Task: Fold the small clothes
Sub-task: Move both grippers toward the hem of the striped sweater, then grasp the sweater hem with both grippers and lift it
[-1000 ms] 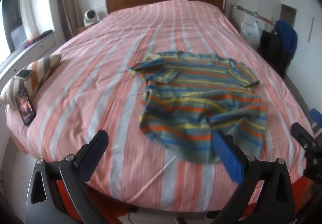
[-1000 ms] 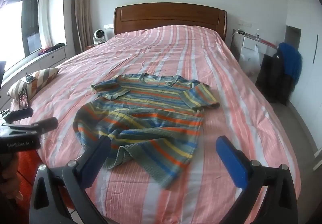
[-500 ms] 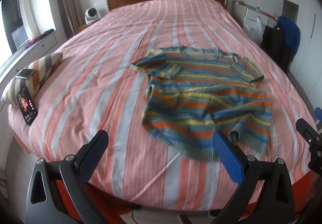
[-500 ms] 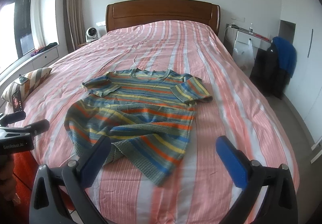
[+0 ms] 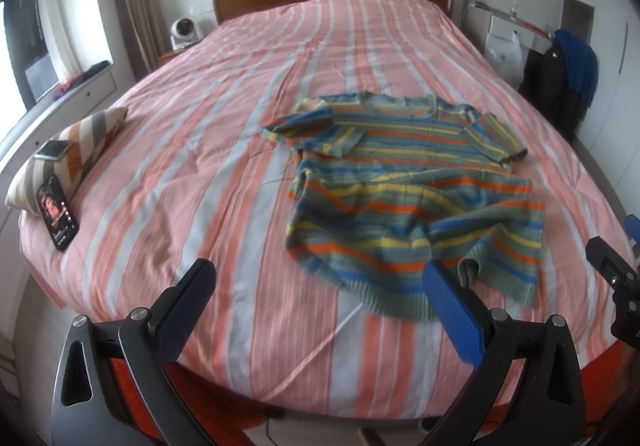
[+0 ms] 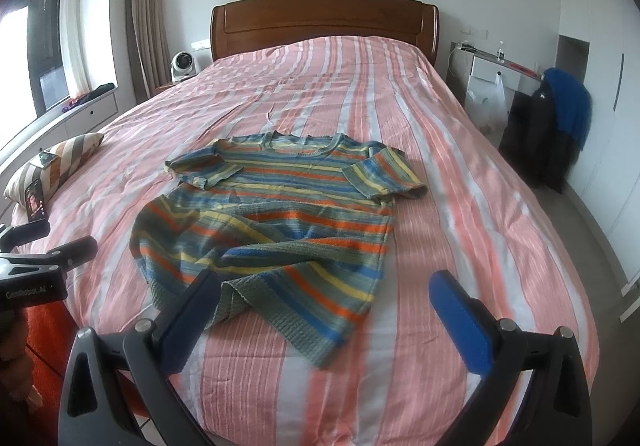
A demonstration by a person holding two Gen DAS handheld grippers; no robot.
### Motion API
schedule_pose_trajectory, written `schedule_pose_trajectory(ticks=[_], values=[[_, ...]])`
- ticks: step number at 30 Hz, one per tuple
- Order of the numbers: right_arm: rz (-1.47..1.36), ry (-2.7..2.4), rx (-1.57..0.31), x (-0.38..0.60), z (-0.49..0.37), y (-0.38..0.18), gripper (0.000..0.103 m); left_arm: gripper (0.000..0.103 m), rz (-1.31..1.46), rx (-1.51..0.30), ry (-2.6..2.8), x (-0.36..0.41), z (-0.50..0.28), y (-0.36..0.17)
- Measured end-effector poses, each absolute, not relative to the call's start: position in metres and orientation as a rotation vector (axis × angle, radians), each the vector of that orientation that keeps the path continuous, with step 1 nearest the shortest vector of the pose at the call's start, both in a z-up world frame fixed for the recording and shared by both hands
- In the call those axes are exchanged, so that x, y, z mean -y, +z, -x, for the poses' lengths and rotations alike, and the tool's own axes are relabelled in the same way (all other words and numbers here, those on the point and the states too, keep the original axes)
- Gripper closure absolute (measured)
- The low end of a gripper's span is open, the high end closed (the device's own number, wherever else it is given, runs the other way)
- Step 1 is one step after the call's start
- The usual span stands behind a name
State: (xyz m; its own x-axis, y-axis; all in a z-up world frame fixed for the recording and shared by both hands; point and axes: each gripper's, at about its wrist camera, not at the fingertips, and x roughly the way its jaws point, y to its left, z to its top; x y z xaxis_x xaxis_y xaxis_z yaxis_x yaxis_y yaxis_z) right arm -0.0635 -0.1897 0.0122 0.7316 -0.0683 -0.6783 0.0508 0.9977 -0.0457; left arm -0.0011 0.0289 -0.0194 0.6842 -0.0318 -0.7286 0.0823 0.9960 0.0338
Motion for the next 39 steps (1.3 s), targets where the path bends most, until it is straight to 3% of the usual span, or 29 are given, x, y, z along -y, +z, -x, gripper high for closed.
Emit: schedule_pose_trajectory(ticks=[24, 39], values=[[0.023, -0.071, -0.723, 0.191, 0.06, 0.003, 0.0, 0.0, -0.074, -0.823, -0.065, -0.032, 0.002, -0.025], [0.012, 0.041, -0.757, 0.18, 0.058, -0.004, 0.0, 0.0, 0.031, -0.972, -0.208, -0.038, -0.002, -0.054]])
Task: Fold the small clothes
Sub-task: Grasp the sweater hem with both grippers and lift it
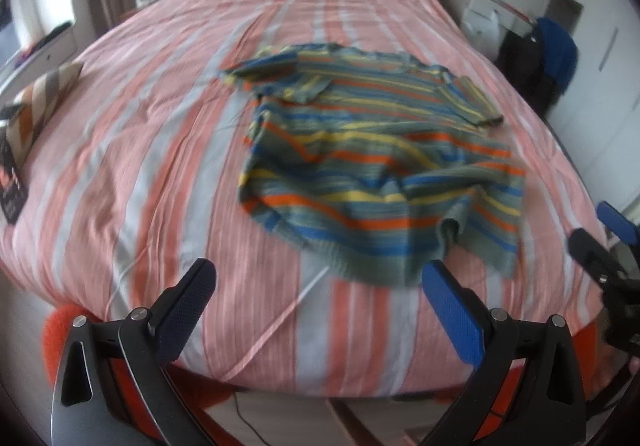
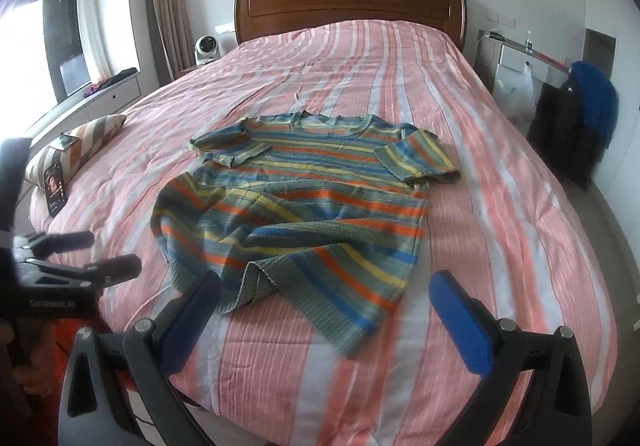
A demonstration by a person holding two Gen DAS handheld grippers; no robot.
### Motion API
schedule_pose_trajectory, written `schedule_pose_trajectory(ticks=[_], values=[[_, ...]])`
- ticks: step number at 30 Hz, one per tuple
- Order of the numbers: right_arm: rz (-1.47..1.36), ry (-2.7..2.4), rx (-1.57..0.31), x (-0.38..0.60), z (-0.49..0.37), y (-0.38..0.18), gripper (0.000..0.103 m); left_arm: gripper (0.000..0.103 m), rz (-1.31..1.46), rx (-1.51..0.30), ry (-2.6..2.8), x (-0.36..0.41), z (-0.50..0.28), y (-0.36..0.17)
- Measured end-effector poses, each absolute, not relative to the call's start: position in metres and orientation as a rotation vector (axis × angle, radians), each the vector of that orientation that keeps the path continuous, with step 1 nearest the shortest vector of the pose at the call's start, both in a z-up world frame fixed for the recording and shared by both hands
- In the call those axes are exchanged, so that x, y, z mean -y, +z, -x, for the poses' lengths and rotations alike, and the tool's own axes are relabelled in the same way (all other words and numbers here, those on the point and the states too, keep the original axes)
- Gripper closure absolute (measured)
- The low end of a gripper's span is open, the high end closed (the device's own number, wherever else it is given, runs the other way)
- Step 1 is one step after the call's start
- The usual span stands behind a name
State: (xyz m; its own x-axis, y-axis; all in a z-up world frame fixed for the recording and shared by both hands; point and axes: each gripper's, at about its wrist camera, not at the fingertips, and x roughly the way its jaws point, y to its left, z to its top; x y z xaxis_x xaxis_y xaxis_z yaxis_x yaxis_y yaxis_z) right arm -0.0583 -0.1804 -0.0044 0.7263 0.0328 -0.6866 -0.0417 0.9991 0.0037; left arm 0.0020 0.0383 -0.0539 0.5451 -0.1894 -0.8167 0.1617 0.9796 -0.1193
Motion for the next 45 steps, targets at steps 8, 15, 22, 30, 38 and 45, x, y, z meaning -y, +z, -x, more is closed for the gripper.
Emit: schedule_pose_trajectory(ticks=[8, 15, 22, 30, 38, 45], values=[[-0.076, -0.071, -0.528, 0.253, 0.075, 0.016, 0.0, 0.001, 0.213, -0.999, -0.168, -0.124, -0.065, -0.083], [-0.374, 0.159, -0.938, 0.29, 0.024, -0.081, 0.007, 0.002, 0.019, -0.956, -0.402, -0.087, -0.114, -0.112], [-0.428, 0.254, -1.073, 0.278, -0.006, -0.122, 0.098, 0.097, 0.075, -1.066, -0.595, -0.077, -0.117, -0.119], [-0.375, 0.351, -1.114, 0.321, 0.055, -0.035, 0.098, 0.097, 0.089, -1.139, -0.687, -0.12, -0.037, -0.068], [-0.396, 0.227, -1.19, 0.332, 0.054, -0.11, 0.094, 0.063, 0.091, -1.213, -0.579, -0.119, -0.036, -0.128], [-0.502, 0.259, -1.192, 0.337, 0.059, -0.124, 0.062, 0.101, 0.032, -1.248, -0.567, -0.105, -0.02, -0.142]])
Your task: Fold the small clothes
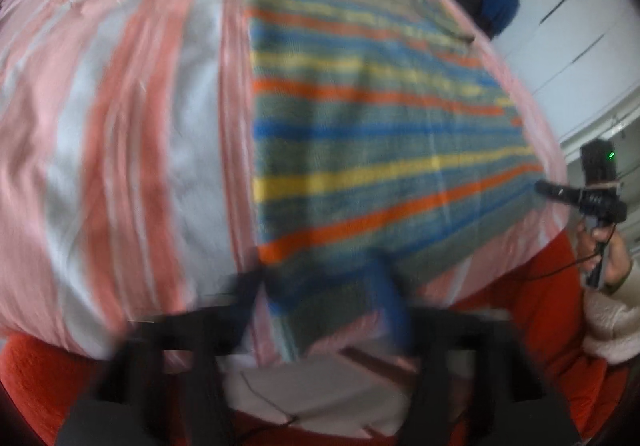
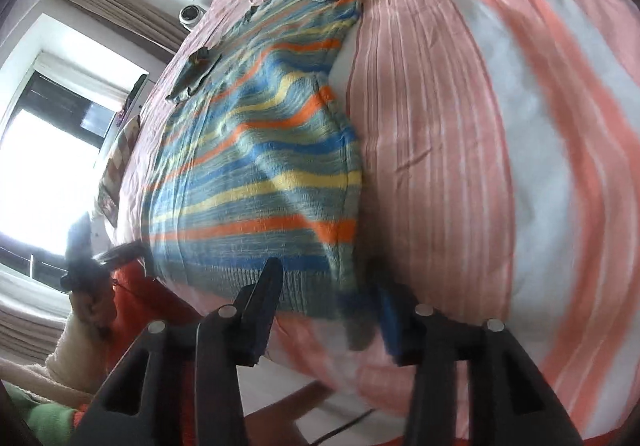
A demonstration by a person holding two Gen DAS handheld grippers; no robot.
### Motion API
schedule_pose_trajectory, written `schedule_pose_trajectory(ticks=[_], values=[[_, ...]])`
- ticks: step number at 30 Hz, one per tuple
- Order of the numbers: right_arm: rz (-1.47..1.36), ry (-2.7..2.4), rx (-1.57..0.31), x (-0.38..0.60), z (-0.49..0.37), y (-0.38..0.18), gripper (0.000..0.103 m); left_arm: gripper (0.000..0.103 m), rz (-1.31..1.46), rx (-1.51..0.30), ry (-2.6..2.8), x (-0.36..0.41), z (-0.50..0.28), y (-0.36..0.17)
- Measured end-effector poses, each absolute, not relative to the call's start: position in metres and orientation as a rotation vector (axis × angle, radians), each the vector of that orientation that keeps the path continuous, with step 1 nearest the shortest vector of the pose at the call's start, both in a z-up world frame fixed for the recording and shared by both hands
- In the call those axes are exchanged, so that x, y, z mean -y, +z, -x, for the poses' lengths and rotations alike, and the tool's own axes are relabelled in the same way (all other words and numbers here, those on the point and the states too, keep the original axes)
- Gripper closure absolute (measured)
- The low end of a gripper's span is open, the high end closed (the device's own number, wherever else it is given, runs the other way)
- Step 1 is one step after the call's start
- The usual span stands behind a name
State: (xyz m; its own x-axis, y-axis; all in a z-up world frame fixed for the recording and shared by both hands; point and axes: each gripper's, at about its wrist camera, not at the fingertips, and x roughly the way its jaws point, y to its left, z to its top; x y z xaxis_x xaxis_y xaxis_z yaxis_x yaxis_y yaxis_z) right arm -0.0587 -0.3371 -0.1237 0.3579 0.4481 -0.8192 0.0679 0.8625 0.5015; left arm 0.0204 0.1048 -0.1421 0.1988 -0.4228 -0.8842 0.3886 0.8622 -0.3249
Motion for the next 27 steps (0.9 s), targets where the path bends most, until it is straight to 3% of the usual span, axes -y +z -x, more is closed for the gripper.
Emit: schedule_pose_trajectory(ticks=[1, 2, 10, 17, 20, 21, 22, 23, 24, 25, 27], values=[[-0.48, 0.264, -1.212, 0.332, 0.057, -0.128, 0.092, 0.099, 0.02, -1.265, -0.55, -0.1, -0.02, -0.146], [-0.444, 0.258, -1.233, 0.327, 0.055, -0.13, 0.098, 0.099, 0.037, -1.264, -0.531, -0.101, -0.02, -0.145], [-0.303, 0.199, -1.279, 0.319, 0.08, -0.094, 0.1, 0.101, 0.055, -1.269, -0.44, -0.133, -0.007, -0.126], [-0.409, 0.109, -1.382, 0.327, 0.066, -0.167, 0.1, 0.1, -0.098, -1.271, -0.344, -0.101, -0.018, -0.16], [-0.378, 0.112, -1.381, 0.324, 0.065, -0.164, 0.099, 0.094, -0.113, -1.252, -0.341, -0.091, -0.019, -0.159], [-0.379, 0.118, -1.382, 0.324, 0.066, -0.162, 0.096, 0.088, -0.107, -1.248, -0.345, -0.09, -0.016, -0.156], [-0.408, 0.137, -1.383, 0.327, 0.066, -0.159, 0.088, 0.073, -0.102, -1.246, -0.339, -0.09, -0.013, -0.152], [-0.423, 0.139, -1.395, 0.328, 0.068, -0.157, 0.083, 0.066, -0.093, -1.245, -0.336, -0.09, -0.007, -0.149], [-0.429, 0.139, -1.412, 0.331, 0.071, -0.154, 0.07, 0.058, -0.064, -1.24, -0.334, -0.091, -0.003, -0.14], [-0.408, 0.13, -1.432, 0.336, 0.076, -0.146, 0.063, 0.057, -0.047, -1.229, -0.334, -0.095, -0.001, -0.133], [-0.329, 0.09, -1.417, 0.344, 0.08, -0.125, 0.062, 0.05, -0.01, -1.171, -0.331, -0.098, 0.001, -0.109]])
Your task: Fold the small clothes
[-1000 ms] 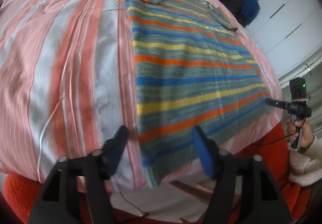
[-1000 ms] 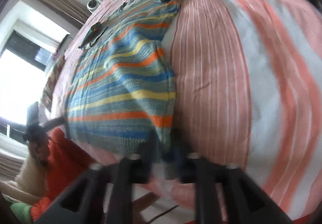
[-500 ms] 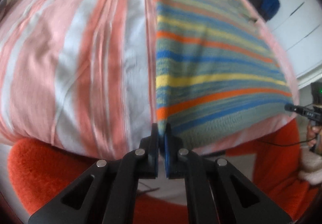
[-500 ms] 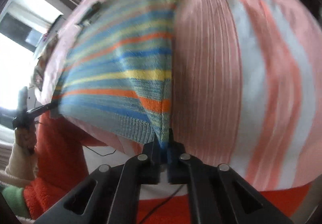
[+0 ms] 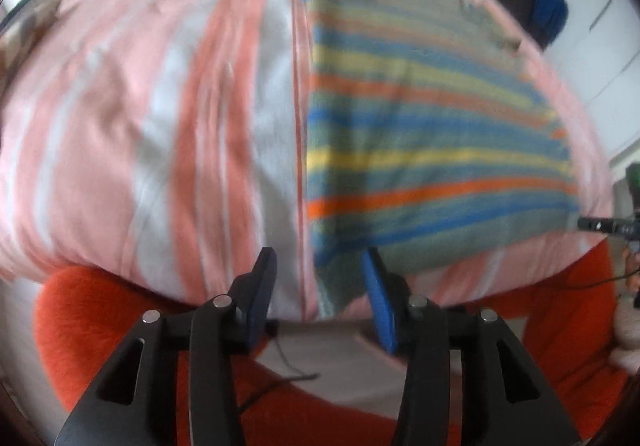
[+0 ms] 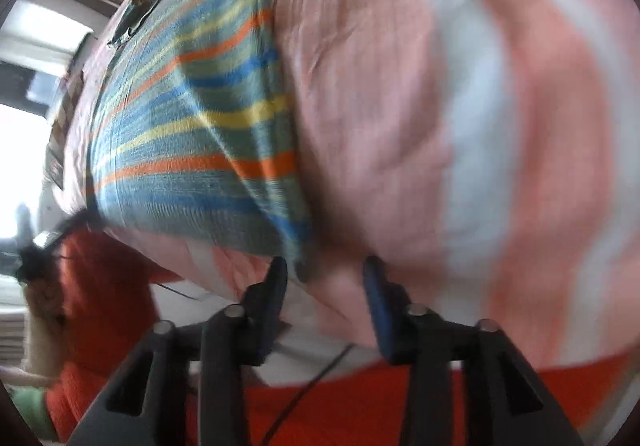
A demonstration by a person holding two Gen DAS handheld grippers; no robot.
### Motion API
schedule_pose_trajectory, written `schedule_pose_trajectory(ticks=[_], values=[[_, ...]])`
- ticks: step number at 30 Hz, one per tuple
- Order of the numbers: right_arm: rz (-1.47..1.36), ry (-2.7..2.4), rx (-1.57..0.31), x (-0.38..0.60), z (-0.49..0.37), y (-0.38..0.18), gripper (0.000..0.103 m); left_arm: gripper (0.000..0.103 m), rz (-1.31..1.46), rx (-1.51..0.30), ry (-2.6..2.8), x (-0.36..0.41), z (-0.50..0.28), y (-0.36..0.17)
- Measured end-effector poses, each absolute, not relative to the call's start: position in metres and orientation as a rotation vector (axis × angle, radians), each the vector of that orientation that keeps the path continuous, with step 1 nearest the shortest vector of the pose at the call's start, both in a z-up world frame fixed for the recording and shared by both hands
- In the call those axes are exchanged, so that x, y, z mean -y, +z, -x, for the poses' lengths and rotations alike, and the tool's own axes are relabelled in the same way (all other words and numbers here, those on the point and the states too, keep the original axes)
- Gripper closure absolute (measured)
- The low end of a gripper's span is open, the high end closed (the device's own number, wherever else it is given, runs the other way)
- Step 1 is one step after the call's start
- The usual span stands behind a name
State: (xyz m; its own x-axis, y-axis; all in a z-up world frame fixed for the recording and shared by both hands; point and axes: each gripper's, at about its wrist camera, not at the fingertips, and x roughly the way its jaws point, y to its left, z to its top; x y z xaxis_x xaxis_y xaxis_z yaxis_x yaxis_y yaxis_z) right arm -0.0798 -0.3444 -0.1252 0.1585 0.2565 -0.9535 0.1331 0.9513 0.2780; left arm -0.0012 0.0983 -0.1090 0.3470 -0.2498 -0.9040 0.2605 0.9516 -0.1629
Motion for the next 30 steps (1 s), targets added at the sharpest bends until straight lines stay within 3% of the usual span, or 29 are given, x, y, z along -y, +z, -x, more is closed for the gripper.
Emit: schedule_pose_trajectory(ticks=[1, 3, 4, 8, 10, 15, 17, 18, 19, 20, 26, 30], values=[[-0.26, 0.052, -1.396, 0.347, 0.078, -0.112, 0.06, 0.035, 0.008, -1.114, -0.313, -0.1, -0.001, -0.094], [-0.066, -0.033, -1.316, 0.351, 0.059, -0.08, 0.055, 0.016, 0.037, -0.999, -0.245, -0.102, -0.011, -0.073], [0.046, -0.063, -1.249, 0.349, 0.039, -0.059, 0.052, 0.011, 0.056, -0.928, -0.196, -0.105, -0.02, -0.065], [0.232, 0.007, -1.011, 0.324, -0.044, -0.015, 0.037, 0.011, 0.107, -0.795, -0.051, -0.112, -0.052, -0.069], [0.349, 0.072, -0.913, 0.292, -0.089, -0.01, 0.022, 0.011, 0.111, -0.766, 0.005, -0.112, -0.052, -0.081], [0.541, 0.144, -0.94, 0.249, -0.191, -0.063, 0.024, 0.011, 0.119, -0.798, -0.012, -0.127, -0.026, -0.107], [0.576, 0.117, -0.997, 0.253, -0.221, -0.095, 0.03, 0.011, 0.075, -0.813, 0.001, -0.13, -0.021, -0.11], [0.545, 0.095, -1.019, 0.261, -0.231, -0.107, 0.044, 0.011, 0.061, -0.822, 0.015, -0.132, -0.022, -0.111], [0.438, 0.086, -1.043, 0.278, -0.239, -0.11, 0.073, 0.011, 0.063, -0.827, 0.023, -0.136, -0.023, -0.111], [0.355, 0.056, -1.05, 0.294, -0.243, -0.108, 0.087, 0.011, 0.078, -0.831, 0.027, -0.14, -0.025, -0.111], [-0.009, -0.171, -0.891, 0.421, -0.202, -0.04, 0.092, 0.011, 0.151, -0.876, 0.026, -0.149, -0.034, -0.123], [-0.133, -0.373, -0.895, 0.513, -0.161, -0.036, 0.092, 0.011, 0.156, -0.883, 0.029, -0.145, -0.036, -0.126]])
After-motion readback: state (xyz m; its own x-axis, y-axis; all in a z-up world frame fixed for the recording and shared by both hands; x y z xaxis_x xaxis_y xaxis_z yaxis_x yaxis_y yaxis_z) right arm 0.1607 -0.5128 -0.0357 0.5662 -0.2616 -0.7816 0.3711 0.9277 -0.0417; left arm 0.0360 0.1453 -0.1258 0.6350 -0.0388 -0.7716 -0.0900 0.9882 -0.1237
